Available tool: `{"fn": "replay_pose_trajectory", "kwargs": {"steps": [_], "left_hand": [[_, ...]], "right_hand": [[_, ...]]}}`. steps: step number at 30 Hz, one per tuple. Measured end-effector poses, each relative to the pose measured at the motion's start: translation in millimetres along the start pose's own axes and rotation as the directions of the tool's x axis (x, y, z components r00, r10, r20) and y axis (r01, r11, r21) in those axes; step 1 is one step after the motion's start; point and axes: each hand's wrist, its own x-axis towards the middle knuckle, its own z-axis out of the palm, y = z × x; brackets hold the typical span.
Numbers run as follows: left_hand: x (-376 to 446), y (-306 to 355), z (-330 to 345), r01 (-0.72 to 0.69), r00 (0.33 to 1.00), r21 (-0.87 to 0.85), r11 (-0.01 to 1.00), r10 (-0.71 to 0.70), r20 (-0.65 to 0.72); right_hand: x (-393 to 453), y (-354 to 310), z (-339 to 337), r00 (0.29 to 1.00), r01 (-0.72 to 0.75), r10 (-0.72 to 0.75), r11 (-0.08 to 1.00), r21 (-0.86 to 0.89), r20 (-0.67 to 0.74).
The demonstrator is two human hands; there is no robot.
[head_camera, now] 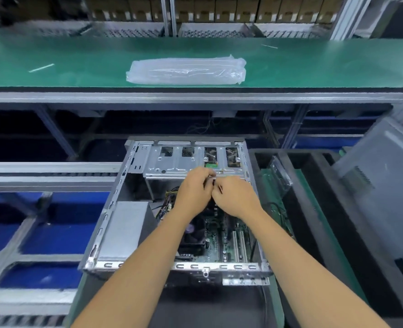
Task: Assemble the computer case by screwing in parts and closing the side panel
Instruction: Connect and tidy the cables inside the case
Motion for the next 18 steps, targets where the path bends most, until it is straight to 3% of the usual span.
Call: {"fn": "replay_pose_trajectory", "kwargs": {"steps": [14,18], "left_hand": [[-4.6,5.6,-0.2,0.03,0.999,0.106,0.994,-0.033,0.025],[-3.4,4.9,-0.5,0.018,1.0,0.114,0.993,-0.019,0.014]], "right_hand": [[1.7,6.3,0.7,0.999,0.032,-0.032,0.999,0.043,-0.009],[-2.1,6.5,-7.5,0.996,0.022,0.013,0.922,0.387,-0.089]]}}
